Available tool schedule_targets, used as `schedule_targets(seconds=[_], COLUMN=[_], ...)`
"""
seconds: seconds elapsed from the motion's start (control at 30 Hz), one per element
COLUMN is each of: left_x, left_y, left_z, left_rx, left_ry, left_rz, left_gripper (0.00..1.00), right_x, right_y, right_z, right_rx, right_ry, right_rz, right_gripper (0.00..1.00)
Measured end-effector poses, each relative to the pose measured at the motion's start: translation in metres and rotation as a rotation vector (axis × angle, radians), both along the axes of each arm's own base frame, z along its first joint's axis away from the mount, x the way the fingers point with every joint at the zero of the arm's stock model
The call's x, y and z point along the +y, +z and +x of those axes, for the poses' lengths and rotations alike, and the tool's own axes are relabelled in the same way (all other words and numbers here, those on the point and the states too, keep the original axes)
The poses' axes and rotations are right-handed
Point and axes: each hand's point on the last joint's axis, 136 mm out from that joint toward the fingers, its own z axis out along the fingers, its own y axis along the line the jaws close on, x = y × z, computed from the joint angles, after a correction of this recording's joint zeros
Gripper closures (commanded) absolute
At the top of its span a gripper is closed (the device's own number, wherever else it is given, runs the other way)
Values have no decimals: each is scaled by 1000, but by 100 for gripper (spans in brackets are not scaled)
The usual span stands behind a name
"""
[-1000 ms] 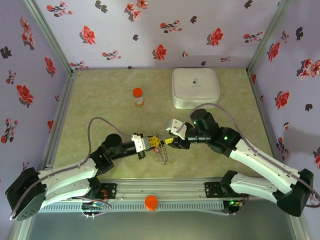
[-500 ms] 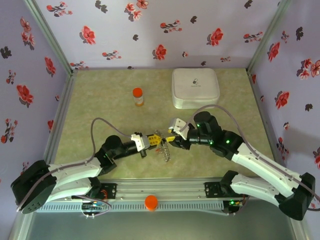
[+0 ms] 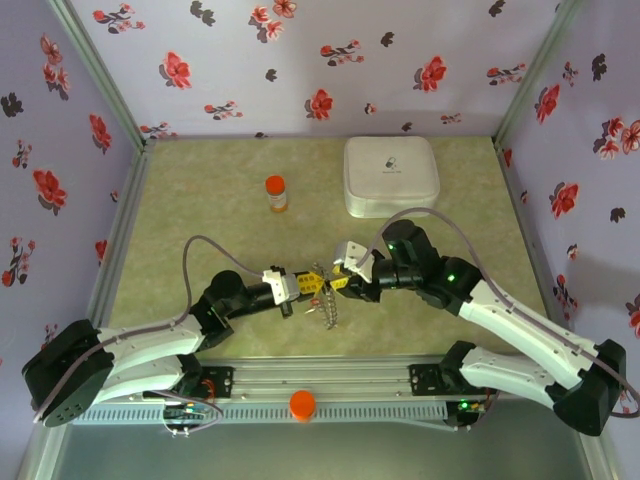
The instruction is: Put the keys on the keyring
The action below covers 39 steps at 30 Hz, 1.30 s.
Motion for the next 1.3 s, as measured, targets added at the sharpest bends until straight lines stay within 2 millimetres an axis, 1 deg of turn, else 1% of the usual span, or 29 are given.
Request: schedule_targets(seconds=[0.17, 0.3, 0.37, 0.43, 0.57, 0.67, 0.73, 0.87, 1.0, 1.13, 1.3], left_x=[0, 2, 2, 3, 3, 3, 3, 2, 2, 2, 0], left_y=[0, 3, 4, 4, 4, 4, 3, 1, 1, 1, 2], left_z=[0, -3, -3, -4, -5, -5, -6, -7, -7, -7, -7], left_rx=[0, -4, -3, -2, -2, 0, 2, 5, 6, 7, 13], left_ry=[0, -8, -8, -9, -15, -16, -18, -24, -27, -30, -33], left_rz=[1, -4, -3, -2, -1, 1, 4, 8, 11, 12, 20], left_gripper=[100, 100, 100, 100, 100, 100, 100, 100, 100, 100, 100], right_x=[-4, -2, -1, -1, -1, 0, 0, 1, 1, 1, 3], right_y=[-7, -9, -11, -13, -13, -13, -13, -12, -11, -13, -23], right_z=[-5, -6, -7, -7, -6, -6, -6, -7, -8, -7, 0], right_rx=[-1, 5, 13, 17, 19, 17, 18, 19, 19, 20, 35], right_ry=[24, 45, 52, 52, 51, 52, 54, 61, 63, 60, 45], right_rz=[-39, -43, -46, -51, -52, -50, -48, -43, -42, -45, -80], right_gripper=[77, 83, 84, 84, 79, 79, 82, 91, 98, 100, 100])
